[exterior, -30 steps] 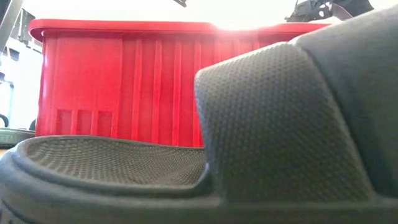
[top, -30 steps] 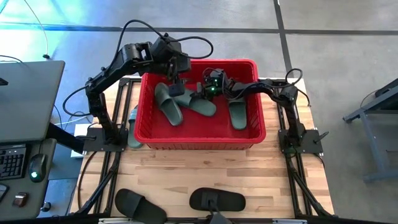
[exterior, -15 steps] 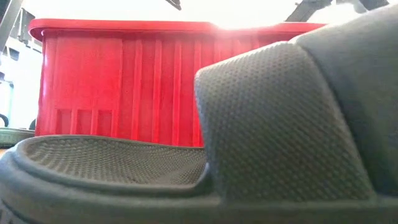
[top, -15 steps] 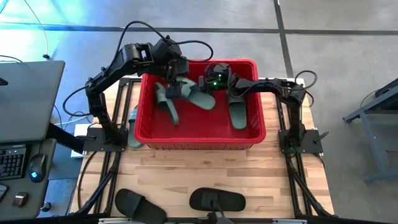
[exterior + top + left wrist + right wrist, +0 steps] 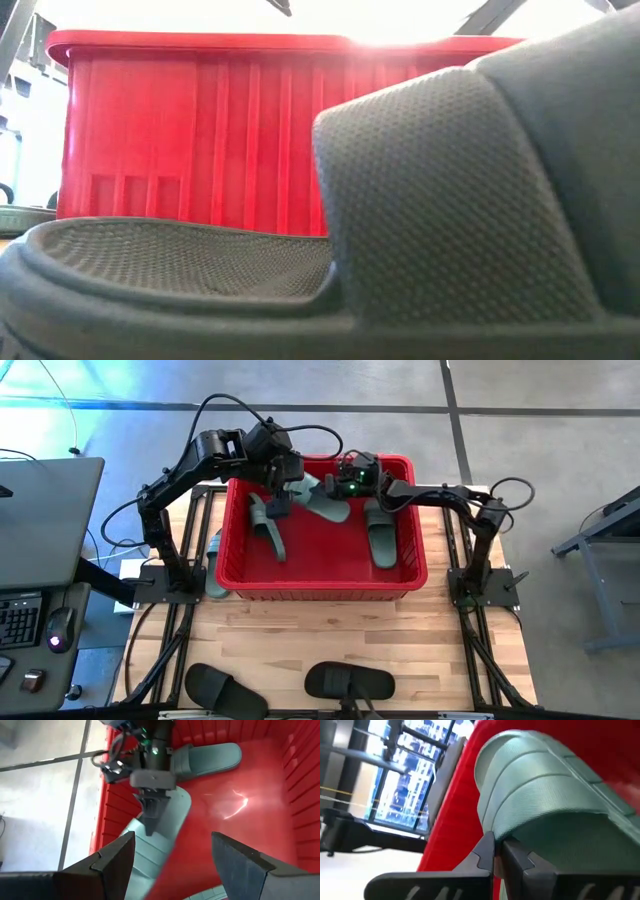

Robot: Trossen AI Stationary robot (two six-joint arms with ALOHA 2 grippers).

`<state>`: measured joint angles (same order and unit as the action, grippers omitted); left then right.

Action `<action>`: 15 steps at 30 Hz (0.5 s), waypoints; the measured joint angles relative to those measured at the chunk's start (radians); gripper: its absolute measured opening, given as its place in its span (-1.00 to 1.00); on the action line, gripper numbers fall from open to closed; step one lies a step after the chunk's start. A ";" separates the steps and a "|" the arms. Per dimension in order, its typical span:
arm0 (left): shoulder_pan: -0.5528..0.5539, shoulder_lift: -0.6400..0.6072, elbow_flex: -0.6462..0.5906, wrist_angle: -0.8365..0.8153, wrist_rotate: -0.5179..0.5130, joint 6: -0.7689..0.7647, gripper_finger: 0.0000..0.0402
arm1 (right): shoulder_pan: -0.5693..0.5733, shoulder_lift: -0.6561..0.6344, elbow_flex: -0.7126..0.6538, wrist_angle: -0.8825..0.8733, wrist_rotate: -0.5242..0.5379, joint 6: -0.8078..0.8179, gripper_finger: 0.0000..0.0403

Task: Pick and place slides into bin
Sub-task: Adjust the slides in the red bin

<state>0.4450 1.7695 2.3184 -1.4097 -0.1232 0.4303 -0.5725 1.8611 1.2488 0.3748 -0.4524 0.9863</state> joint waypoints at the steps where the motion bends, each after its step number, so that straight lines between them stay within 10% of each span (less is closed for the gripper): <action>1: 0.000 0.000 0.000 0.000 0.000 0.007 0.22 | -0.002 -0.006 0.000 0.002 0.005 0.000 -1.00; 10: 0.000 0.000 0.000 -0.006 0.000 0.010 0.22 | 0.089 -0.075 0.000 -0.005 0.559 0.070 -1.00; 15: 0.000 0.000 0.000 -0.006 0.002 0.010 0.22 | 0.162 -0.033 0.000 -0.054 0.653 0.210 -1.00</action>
<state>0.4450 1.7695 2.3184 -1.4162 -0.1211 0.4404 -0.4100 1.8279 1.2484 0.3204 0.2010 1.1961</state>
